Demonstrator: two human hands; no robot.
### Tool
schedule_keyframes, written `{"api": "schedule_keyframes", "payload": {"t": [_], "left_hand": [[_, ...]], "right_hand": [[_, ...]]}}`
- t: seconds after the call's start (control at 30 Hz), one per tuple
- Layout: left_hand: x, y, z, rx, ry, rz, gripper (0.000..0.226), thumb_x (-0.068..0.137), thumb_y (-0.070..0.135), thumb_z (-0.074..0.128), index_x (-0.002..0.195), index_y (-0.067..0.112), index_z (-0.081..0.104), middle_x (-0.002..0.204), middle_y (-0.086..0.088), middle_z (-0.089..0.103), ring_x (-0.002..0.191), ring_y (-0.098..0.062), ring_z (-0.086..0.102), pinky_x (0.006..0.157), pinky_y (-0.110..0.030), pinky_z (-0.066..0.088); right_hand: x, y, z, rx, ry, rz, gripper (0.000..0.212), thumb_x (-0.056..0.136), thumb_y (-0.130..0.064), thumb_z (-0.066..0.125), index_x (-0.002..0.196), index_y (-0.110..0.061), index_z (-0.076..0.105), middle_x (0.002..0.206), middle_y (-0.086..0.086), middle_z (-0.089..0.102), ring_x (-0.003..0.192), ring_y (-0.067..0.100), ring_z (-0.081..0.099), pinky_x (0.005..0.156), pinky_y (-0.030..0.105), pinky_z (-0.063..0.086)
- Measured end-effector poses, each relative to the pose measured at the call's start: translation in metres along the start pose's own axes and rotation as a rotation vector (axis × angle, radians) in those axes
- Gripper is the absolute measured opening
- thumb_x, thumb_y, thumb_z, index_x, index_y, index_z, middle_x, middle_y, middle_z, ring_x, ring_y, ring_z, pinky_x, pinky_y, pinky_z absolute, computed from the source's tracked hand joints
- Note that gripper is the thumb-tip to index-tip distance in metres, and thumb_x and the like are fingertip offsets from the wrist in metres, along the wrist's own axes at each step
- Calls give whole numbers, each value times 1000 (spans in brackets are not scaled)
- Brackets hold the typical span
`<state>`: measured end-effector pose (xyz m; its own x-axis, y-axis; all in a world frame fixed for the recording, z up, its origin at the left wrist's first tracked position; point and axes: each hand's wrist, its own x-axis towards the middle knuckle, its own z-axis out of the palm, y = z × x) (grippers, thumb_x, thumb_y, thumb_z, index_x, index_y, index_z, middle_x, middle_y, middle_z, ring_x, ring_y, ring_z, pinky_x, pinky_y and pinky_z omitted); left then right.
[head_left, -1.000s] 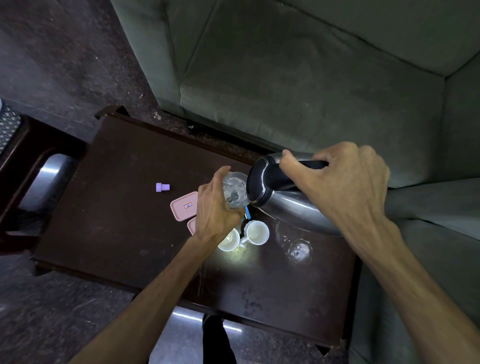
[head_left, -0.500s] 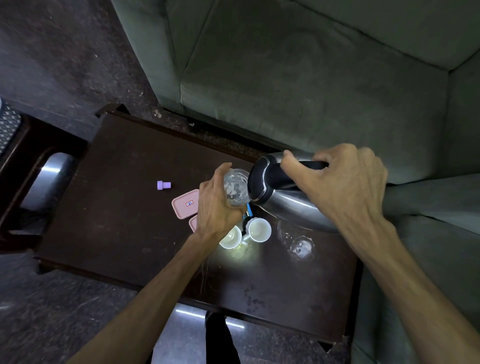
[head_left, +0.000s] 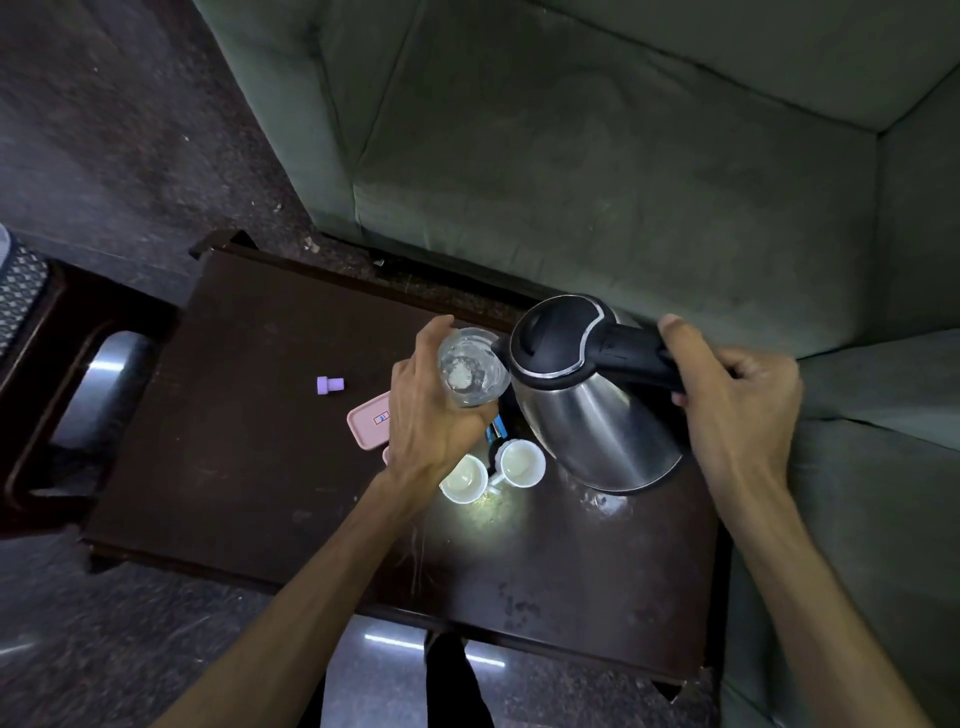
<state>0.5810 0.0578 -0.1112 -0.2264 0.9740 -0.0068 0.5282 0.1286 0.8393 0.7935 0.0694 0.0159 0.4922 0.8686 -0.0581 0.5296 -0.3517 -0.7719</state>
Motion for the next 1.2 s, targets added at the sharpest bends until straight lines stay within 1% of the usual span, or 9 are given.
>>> {"api": "schedule_keyframes", "payload": {"t": [0.1,0.23,0.43,0.57,0.8,0.93,1.0,1.1,1.2], "left_hand": [[6,4,-4,-12,2,19,92,63,25,93,140,21,43,115,12,72,102,-18,68,94,-52,52],[13,0,-4,28,-7,-30,90,64,33,90,140,26,43,118,12,70,105,-18,66,94,-51,52],[20,-21,12,51,-82,-156,90,64,38,88,140,30,39,120,6,70,108,-30,66,96,-50,51],[22,-37,28,46,-127,-164,86,63,38,85,137,26,43,121,2,70,106,-31,67,91,-47,53],[26,-58,49,95,-203,-152,80,66,32,86,134,23,45,122,-3,69,104,-35,68,86,-46,55],[29,-61,56,94,-199,-133,74,68,34,86,129,26,43,122,-3,67,102,-36,67,80,-43,53],[30,-60,58,121,-213,-129,74,69,32,85,130,22,43,122,-8,66,103,-41,66,79,-45,53],[29,-59,55,163,-275,-106,82,65,24,80,138,9,45,133,-11,59,120,-39,59,97,-53,50],[24,-53,41,162,-283,-64,87,63,17,72,145,9,44,152,-6,45,144,-26,42,116,-51,36]], "right_hand": [[-8,0,3,152,46,80,64,82,-61,73,52,-6,59,38,-6,42,41,6,42,53,30,34],[-17,-10,15,340,129,154,65,80,-57,74,45,-9,47,49,7,35,47,14,36,45,18,35],[-19,-26,37,503,206,214,59,83,-46,74,42,-14,46,57,10,33,58,21,36,52,26,39],[-17,-30,49,554,231,212,66,85,-44,75,55,7,47,59,12,35,57,21,36,53,29,38],[-11,-32,57,587,284,237,67,84,-44,75,50,-15,26,63,17,22,61,23,30,53,29,37],[-9,-30,63,575,290,227,65,83,-44,74,49,-15,27,60,16,21,58,23,29,48,25,34],[-8,-29,66,575,273,219,63,85,-43,74,44,-18,33,53,8,24,57,22,31,48,25,34],[-8,-31,70,577,248,211,61,87,-41,73,37,-21,45,44,-10,33,53,16,36,47,23,37],[-8,-36,75,590,235,222,60,87,-41,74,36,-23,48,43,-13,35,51,13,36,47,23,38]]}}
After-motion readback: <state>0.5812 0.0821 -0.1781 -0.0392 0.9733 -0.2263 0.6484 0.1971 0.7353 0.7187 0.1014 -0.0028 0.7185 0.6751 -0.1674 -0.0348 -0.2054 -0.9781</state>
